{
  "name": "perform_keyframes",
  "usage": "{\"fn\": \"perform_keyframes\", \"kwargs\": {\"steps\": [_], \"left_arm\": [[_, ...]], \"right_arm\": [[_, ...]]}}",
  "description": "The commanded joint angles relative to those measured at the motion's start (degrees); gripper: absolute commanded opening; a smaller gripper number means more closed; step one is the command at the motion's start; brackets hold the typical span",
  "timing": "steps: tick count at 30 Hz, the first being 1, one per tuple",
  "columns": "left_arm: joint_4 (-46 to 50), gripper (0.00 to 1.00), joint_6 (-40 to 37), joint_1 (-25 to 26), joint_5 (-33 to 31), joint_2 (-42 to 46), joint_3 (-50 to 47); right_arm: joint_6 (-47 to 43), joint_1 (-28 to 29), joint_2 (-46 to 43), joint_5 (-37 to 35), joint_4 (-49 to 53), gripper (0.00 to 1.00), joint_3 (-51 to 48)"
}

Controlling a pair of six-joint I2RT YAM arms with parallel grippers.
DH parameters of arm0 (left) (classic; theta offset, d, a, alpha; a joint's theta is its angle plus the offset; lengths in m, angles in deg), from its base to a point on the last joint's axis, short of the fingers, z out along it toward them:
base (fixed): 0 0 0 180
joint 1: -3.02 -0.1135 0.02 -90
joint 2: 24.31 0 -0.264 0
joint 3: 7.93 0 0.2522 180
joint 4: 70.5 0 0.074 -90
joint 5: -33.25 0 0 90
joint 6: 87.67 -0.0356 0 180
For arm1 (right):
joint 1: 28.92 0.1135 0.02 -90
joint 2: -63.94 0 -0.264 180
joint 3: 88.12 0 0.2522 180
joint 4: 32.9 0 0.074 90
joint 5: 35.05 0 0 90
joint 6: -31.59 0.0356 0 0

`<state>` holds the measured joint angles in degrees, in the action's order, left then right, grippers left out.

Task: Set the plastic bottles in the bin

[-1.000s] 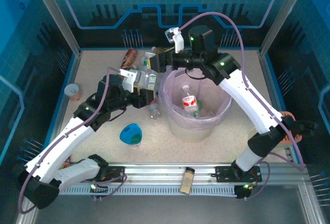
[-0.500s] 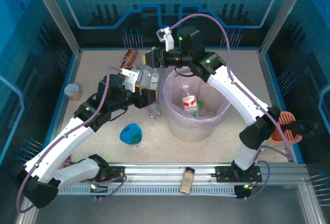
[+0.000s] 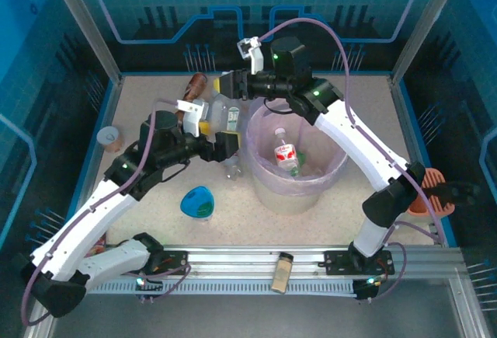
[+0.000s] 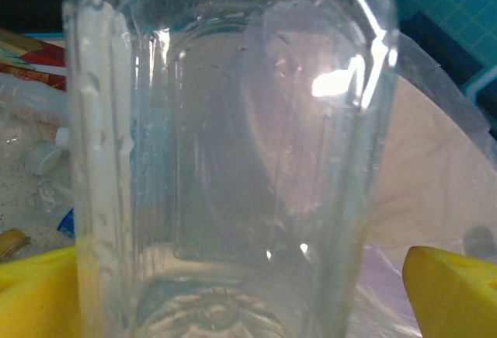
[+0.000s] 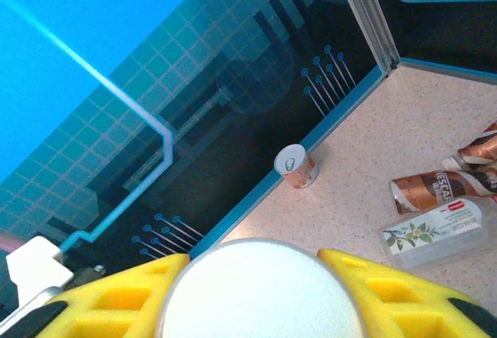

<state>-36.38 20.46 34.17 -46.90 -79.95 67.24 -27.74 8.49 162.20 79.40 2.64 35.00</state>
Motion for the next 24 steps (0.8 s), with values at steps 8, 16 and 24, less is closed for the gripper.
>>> {"fn": "perform_keyframes", "kwargs": {"steps": [8, 16, 24], "left_arm": [[4.4, 0.99, 2.1, 0.3, -0.4, 2.1, -0.5], [6.8, 0.99, 4.2, -4.4, -5.2, -3.4, -1.1], [7.0, 0.99, -3.4, -15.4, -6.2, -12.8, 0.5]], "right_arm": [[-1.3, -7.3, -9.6, -0.3, -3.4, 0.21, 1.2], [-6.1, -16.6, -20.2, -2.2, 3.4, 0.19, -5.8], [-17.0, -14.0, -25.9, -17.3, 17.4, 0.16, -15.0]]}}
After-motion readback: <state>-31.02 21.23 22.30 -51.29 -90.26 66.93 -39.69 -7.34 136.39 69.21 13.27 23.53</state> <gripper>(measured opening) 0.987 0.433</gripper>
